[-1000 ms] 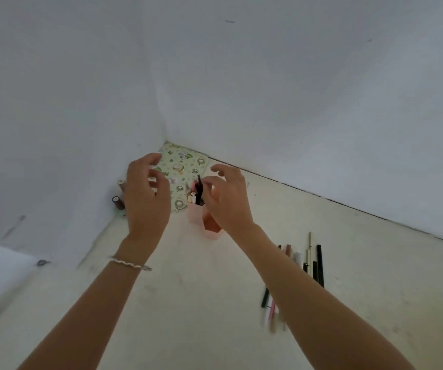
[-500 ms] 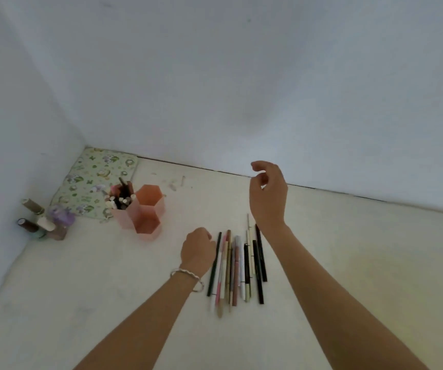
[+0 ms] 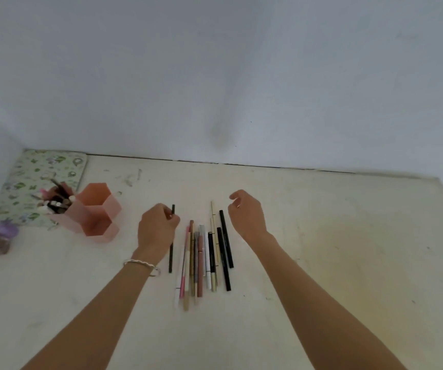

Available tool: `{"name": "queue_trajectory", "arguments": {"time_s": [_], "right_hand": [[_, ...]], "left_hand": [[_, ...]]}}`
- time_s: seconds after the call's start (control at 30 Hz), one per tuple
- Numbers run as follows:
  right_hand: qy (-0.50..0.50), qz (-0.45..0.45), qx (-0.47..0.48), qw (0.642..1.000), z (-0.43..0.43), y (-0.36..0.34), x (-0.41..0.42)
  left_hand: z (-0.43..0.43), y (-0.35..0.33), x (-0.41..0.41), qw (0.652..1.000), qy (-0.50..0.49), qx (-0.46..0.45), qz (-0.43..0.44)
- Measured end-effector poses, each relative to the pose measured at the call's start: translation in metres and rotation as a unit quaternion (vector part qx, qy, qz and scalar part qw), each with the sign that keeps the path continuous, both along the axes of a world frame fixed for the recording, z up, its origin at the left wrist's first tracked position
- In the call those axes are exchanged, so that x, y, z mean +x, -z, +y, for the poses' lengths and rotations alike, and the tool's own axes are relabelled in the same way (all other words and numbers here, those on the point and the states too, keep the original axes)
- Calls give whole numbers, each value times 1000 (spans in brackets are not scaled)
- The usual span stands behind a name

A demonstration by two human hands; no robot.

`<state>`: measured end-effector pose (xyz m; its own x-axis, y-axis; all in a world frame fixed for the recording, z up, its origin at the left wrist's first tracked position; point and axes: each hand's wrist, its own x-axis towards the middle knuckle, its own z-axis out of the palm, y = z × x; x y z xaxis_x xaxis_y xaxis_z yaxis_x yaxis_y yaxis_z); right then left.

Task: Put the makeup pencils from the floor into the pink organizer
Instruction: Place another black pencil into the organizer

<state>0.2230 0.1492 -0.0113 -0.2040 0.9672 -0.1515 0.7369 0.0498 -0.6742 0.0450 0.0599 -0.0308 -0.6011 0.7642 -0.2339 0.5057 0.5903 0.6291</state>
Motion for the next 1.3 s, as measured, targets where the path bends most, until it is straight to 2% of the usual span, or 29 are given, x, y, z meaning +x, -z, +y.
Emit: {"name": "queue_trajectory", "arguments": {"time_s": [0.07, 0.13, 0.33, 0.43, 0.53, 0.63, 0.73, 0.8, 0.87, 0.97, 1.07, 1.2, 1.3], "right_hand": [[-35, -60, -53, 996, -2, 12, -2], [-60, -104, -67, 990, -7, 22, -7], [-100, -169, -9, 980, -15, 38, -22], [-78, -101, 31, 991, -4, 21, -29], [-26, 16, 117, 993, 11, -16, -51], [14, 169, 148, 974, 14, -57, -81], [13, 284, 175, 942, 4, -88, -110], [-3, 316, 195, 928, -6, -102, -127], [-21, 337, 202, 919, -17, -108, -142], [-49, 361, 194, 911, -33, -111, -162], [-89, 378, 186, 903, -51, -111, -186], [-130, 390, 193, 891, -68, -108, -220], [-167, 360, 188, 898, -78, -98, -242]], "left_hand": [[1, -16, -13, 997, -27, 75, -1], [2, -31, -21, 991, -44, 126, 1], [-2, -55, -27, 975, -43, 217, -21], [-10, -73, -44, 957, -61, 285, 11], [-22, -101, -81, 915, -121, 374, 90], [-38, -124, -125, 878, -167, 423, 151], [-57, -130, -157, 859, -194, 436, 183], [-66, -123, -169, 860, -202, 426, 193], [-71, -106, -174, 877, -184, 398, 198], [-77, -76, -171, 917, -117, 318, 210], [-87, -58, -166, 929, -93, 238, 267], [-105, -70, -178, 909, -162, 287, 255], [-116, -88, -190, 893, -194, 341, 223]]}}
